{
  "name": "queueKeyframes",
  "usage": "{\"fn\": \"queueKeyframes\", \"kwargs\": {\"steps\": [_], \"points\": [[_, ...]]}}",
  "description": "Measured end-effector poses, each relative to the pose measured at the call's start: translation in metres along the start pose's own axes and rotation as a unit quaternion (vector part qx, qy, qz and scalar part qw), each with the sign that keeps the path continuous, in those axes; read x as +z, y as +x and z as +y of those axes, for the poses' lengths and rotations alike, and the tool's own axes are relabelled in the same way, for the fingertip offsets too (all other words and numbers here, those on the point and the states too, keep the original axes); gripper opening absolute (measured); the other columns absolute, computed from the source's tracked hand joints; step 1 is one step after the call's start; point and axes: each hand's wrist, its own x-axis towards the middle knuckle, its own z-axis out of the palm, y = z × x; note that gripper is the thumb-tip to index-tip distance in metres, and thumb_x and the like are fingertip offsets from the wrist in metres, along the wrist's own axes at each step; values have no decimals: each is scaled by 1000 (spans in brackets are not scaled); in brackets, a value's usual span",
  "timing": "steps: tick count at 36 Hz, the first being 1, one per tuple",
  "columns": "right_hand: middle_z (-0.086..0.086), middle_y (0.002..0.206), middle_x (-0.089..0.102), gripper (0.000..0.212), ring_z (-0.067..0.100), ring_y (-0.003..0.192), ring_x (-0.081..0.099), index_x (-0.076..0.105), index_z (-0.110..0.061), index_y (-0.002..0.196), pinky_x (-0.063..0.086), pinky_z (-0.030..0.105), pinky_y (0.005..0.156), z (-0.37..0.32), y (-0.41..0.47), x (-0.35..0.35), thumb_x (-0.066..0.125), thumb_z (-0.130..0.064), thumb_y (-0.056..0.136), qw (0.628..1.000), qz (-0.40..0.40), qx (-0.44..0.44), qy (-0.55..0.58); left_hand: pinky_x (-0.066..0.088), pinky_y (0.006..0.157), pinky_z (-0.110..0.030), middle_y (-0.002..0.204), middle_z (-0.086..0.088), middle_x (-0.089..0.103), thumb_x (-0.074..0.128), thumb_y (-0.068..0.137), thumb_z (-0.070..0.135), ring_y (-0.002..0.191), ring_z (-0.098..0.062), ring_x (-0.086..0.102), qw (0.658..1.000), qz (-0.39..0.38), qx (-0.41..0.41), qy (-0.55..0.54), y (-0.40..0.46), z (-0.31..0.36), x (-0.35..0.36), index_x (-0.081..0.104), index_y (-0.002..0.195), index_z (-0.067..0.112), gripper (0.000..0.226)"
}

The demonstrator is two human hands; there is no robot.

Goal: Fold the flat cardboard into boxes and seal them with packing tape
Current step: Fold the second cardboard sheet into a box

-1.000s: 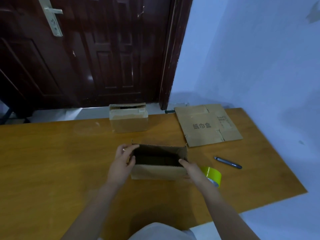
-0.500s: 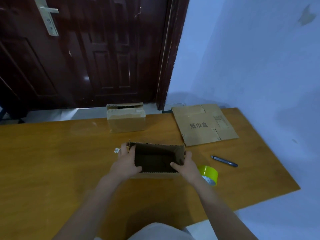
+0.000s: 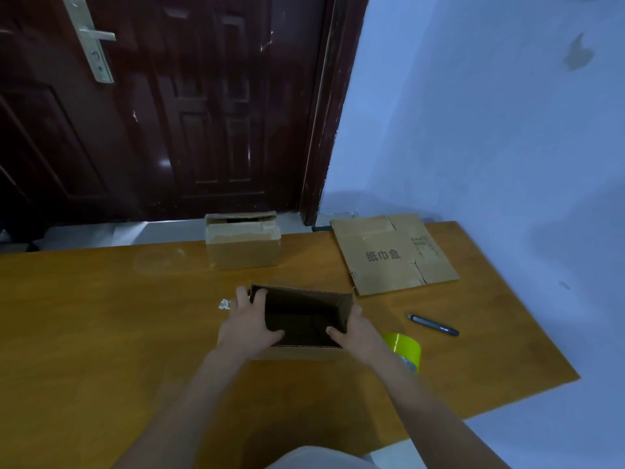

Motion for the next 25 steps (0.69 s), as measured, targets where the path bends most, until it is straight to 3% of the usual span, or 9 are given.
{"fn": "queueKeyframes", "kwargs": {"steps": [8, 11, 13, 16, 19, 23, 25], "points": [[15, 124, 55, 62, 25, 107, 59, 21, -8, 138, 51, 32, 85, -2, 3, -2, 53, -38, 93, 999, -30, 3, -27, 52, 80, -28, 130, -8, 19, 64, 80, 51, 118, -25, 38, 999, -23, 20, 32, 1, 2, -5, 19, 143, 41, 78], [15, 142, 35, 80, 30, 122, 49, 2, -11, 148, 44, 38, 97, -4, 2, 8, 51, -40, 93, 998, -40, -8, -44, 49, 78, -30, 132, -9, 21, 61, 81, 54, 117, -27, 39, 997, -45, 17, 68, 4, 4, -5, 6, 146, 46, 86], [13, 147, 22, 86, 30, 124, 46, -11, -13, 149, 41, 36, 95, -6, -1, 17, 48, -41, 94, 998, -35, -9, -59, 49, 79, -31, 133, -10, 23, 60, 80, 57, 120, -28, 37, 994, -52, 17, 94, 8, 6, -2, -1, 146, 45, 91], [10, 150, 16, 88, 28, 129, 42, -15, -17, 149, 39, 36, 100, -1, 0, 23, 46, -49, 93, 999, -30, -3, -24, 48, 88, -35, 143, -11, 14, 58, 82, 57, 131, -32, 26, 993, -57, 10, 107, 12, 7, 9, -5, 147, 42, 92], [6, 153, 13, 87, 26, 132, 38, -16, -22, 149, 38, 38, 103, 6, 3, 24, 41, -57, 92, 999, -37, -4, -8, 48, 94, -36, 147, -8, 12, 54, 84, 57, 137, -32, 21, 996, -35, -5, 78, 11, 4, 18, 7, 149, 34, 82], [4, 155, 11, 85, 27, 134, 36, -16, -25, 148, 38, 40, 103, 11, 4, 24, 36, -60, 92, 999, -43, -14, -13, 53, 86, -33, 139, -6, 28, 45, 88, 58, 123, -25, 43, 1000, 10, -3, 29, 9, -1, 20, 35, 136, 25, 58], [5, 155, 13, 83, 28, 134, 36, -14, -24, 149, 38, 40, 103, 11, 7, 22, 33, -62, 92, 999, -48, -13, -10, 53, 84, -32, 136, -5, 31, 35, 88, 66, 116, -22, 48, 1000, 3, 7, 28, 7, -4, 17, 40, 132, 26, 60]]}}
